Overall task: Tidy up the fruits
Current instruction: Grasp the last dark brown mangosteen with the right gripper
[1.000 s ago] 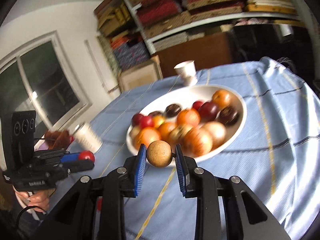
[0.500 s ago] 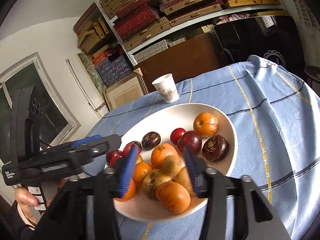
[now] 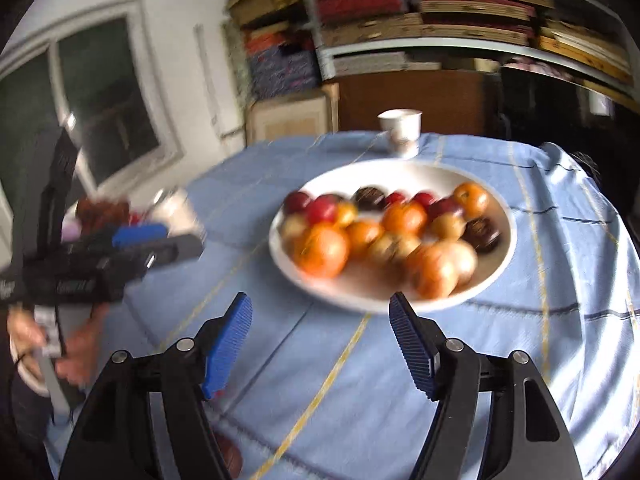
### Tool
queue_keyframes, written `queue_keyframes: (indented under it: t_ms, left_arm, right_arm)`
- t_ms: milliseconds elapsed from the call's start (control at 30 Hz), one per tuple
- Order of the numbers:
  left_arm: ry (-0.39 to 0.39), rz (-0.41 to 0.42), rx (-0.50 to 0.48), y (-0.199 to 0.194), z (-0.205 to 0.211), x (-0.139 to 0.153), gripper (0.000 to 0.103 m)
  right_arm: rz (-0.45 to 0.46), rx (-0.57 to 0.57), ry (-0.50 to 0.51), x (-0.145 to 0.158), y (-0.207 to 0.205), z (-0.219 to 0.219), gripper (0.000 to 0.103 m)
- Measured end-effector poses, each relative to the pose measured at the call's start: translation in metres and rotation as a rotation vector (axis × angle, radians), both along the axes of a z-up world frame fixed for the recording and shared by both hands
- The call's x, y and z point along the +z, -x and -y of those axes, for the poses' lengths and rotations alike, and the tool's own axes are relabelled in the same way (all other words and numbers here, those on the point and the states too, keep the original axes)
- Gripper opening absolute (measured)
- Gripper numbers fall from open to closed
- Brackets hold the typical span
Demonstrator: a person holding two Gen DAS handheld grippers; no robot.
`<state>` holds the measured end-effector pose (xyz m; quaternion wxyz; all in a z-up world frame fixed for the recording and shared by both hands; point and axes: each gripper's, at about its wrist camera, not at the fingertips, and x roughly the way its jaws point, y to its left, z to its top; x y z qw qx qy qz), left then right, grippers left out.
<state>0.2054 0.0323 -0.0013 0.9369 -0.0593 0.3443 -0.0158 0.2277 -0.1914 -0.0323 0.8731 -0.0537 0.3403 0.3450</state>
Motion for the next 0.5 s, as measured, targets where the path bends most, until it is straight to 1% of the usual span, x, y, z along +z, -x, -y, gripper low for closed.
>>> queue_keyframes:
  t_ms: [67,133,200,267,300,400,500]
  left_arm:
    - [-0.026,0.0,0.026,0.01,-0.005,-0.011,0.098]
    - [-0.023,-0.038,0.051,0.011,-0.008,-0.017,0.098]
    - [0.003,-0.054,0.087,0.011,-0.013,-0.02,0.098]
    - [-0.011,-0.049,0.107,0.013,-0.015,-0.021,0.098]
    - [-0.025,-0.05,0.112,0.014,-0.014,-0.021,0.098]
    - [-0.022,-0.054,0.109,0.015,-0.017,-0.022,0.098]
    - [-0.027,-0.073,0.106,0.014,-0.016,-0.024,0.098]
  right_arm:
    - [-0.02,0.084,0.075,-0.01,0.017,-0.013,0.072]
    - [-0.038,0.129,0.121,-0.016,0.027,-0.022,0.072]
    - [-0.048,0.158,0.136,-0.017,0.033,-0.028,0.072]
    - [-0.062,0.171,0.139,-0.017,0.036,-0.03,0.072]
    - [-0.071,0.173,0.143,-0.017,0.037,-0.03,0.072]
    - [-0.106,0.19,0.161,-0.022,0.039,-0.034,0.072]
    - [-0.112,0.219,0.195,-0.027,0.047,-0.04,0.072]
